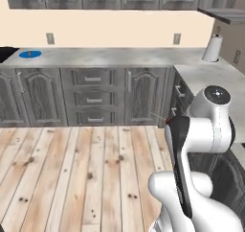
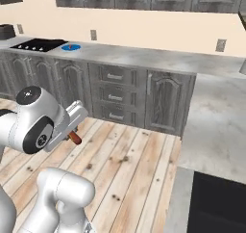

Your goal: Place the cold items (eggplant and cucumber) from the fridge in one tupperware on the dining counter. Place the warm items (hot dog and kebab skewer) in the stove area in another tupperware.

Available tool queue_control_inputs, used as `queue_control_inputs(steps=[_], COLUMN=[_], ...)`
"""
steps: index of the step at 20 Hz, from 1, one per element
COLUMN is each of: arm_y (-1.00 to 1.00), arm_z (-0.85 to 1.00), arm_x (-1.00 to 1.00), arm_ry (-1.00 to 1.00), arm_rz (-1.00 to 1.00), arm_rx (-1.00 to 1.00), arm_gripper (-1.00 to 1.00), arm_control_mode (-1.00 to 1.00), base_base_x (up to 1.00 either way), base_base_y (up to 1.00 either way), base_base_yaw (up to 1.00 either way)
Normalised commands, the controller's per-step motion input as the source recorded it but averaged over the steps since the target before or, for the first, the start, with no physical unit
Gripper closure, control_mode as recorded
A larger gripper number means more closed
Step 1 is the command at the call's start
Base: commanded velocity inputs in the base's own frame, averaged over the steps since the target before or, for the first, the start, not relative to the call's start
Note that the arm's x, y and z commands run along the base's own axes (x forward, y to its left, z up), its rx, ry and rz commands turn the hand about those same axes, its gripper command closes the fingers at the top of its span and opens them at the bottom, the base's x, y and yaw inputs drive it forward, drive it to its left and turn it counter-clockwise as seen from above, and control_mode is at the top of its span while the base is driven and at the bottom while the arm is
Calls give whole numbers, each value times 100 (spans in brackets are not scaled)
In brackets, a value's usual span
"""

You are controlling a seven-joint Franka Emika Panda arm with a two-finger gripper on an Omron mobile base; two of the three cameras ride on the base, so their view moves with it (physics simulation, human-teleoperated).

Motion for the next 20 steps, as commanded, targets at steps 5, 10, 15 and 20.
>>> queue_control_inputs(steps=[5,10,15,20], arm_y=[0,0,0,0], arm_z=[0,0,0,0], arm_x=[0,0,0,0], arm_ry=[0,0,0,0], arm_rz=[0,0,0,0], arm_rx=[0,0,0,0], arm_gripper=[100,100,100,100], arm_control_mode=[100,100,100,100], base_base_x=[-100,-100,-100,-100], base_base_y=[29,86,79,57], base_base_yaw=[0,0,1,4])
